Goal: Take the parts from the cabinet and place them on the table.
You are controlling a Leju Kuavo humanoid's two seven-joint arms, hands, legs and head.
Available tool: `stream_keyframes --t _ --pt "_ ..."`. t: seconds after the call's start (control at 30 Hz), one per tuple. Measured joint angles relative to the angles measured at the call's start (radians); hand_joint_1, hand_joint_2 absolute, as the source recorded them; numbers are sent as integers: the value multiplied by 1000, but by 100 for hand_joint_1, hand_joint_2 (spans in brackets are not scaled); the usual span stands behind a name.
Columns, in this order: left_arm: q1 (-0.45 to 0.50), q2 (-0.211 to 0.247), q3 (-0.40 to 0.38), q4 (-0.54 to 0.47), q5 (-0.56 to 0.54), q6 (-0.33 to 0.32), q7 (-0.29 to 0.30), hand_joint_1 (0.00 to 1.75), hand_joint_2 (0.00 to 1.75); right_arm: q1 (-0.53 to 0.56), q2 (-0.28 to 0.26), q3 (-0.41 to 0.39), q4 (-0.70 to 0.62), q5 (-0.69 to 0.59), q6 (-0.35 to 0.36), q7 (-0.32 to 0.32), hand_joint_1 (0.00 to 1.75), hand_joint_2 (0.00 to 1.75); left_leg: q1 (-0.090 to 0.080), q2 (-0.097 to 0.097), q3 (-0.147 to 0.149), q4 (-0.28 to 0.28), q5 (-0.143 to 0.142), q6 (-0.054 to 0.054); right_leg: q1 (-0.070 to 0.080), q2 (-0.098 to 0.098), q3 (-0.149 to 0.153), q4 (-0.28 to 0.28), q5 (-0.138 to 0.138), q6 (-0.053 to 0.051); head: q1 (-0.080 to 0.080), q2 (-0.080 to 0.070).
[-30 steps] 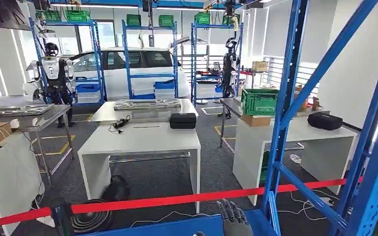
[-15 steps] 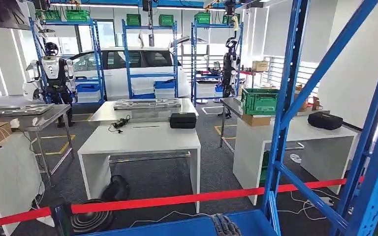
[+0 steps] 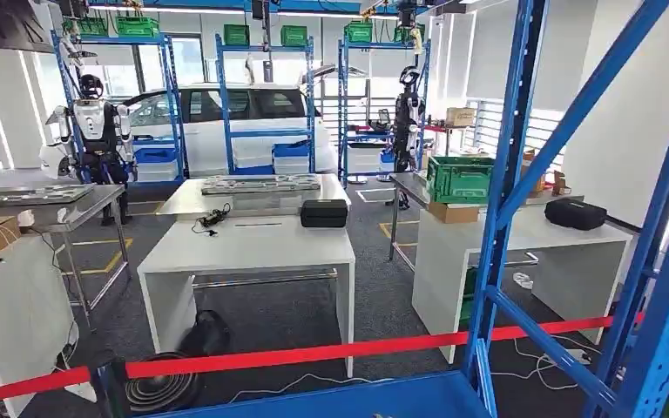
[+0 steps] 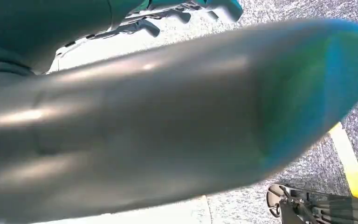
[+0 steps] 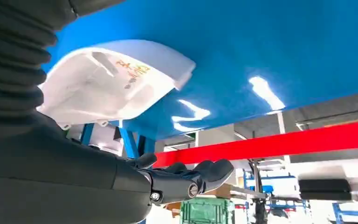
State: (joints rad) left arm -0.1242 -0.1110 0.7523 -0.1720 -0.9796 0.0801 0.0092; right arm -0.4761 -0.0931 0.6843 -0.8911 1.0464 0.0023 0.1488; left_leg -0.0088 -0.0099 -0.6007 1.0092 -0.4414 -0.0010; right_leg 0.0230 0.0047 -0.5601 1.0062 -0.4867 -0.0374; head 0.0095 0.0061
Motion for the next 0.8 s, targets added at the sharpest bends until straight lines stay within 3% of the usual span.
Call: stream_keyframes --t 0.23,0.8 --pt "1 0 1 0 -1 0 1 0 0 0 -11 19 12 30 -1 45 0 175 0 0 0 0 0 0 0 0 0 0 0 0 0 0" --pt "2 -1 18 0 0 4 2 0 0 43 -32 34 19 41 -3 82 0 175 0 0 0 0 0 0 0 0 -1 0 0 0 0 0"
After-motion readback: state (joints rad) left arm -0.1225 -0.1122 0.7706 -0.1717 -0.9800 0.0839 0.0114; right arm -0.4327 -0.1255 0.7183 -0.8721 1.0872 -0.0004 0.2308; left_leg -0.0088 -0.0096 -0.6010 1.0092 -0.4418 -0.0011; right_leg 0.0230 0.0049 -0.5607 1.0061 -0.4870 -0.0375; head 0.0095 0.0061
